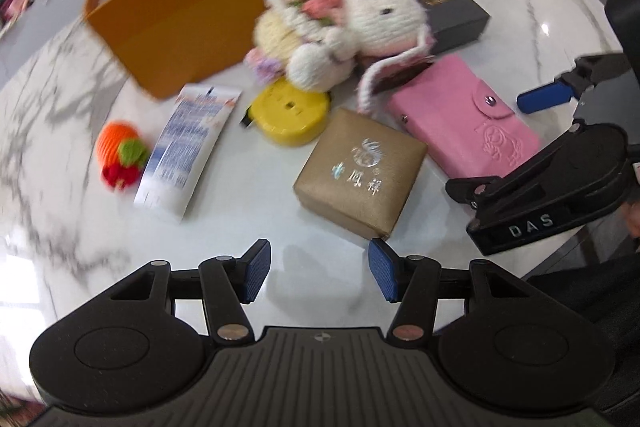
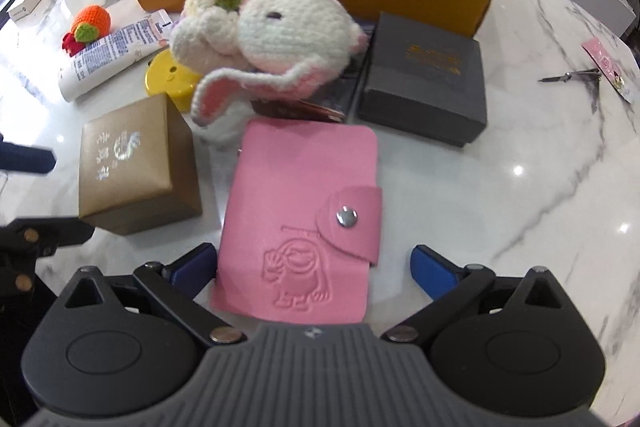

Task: Organize objects
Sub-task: 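Grasp the gold gift box with the left tool while the right tool grasps the pink wallet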

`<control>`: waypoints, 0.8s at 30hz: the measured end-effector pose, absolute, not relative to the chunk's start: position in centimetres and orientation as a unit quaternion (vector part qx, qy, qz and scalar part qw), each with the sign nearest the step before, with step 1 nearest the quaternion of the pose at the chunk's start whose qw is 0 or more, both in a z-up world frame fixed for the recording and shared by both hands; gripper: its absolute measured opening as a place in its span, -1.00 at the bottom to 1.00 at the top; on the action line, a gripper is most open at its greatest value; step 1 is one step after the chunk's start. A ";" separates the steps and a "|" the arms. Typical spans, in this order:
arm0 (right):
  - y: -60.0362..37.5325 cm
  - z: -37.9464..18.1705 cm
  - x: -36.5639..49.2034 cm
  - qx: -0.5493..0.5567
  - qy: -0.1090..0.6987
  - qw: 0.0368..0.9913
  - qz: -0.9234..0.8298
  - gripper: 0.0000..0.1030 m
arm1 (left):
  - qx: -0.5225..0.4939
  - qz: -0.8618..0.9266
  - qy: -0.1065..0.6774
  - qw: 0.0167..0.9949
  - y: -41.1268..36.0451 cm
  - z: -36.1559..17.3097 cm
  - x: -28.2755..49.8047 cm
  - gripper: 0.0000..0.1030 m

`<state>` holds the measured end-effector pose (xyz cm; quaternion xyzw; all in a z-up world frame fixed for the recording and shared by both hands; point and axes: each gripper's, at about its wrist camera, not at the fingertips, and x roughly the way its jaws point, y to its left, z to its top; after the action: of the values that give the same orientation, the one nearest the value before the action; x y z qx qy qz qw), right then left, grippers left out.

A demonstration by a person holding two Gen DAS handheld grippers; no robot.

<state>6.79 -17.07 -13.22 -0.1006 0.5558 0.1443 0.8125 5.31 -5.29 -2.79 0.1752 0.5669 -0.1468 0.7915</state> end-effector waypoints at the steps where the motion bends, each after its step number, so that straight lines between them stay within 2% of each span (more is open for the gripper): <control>1: -17.2 -13.2 6.8 -0.102 0.556 0.812 0.147 0.98 | 0.184 -0.151 0.564 0.791 -5.7 -2.9 5.5 0.23; 8: -17.4 -12.8 6.8 -0.108 0.549 0.813 0.159 0.99 | 0.205 -0.168 0.567 0.780 -7.0 -3.8 7.0 0.19; 24: -18.5 -13.4 5.6 -0.132 0.546 0.804 0.193 0.98 | 0.099 -0.178 0.578 0.790 -7.8 -4.4 8.6 0.24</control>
<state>5.56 -18.50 -13.37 -0.1323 0.5463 0.1932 0.8042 8.63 -7.84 -4.42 0.0994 0.5779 -0.1776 0.7903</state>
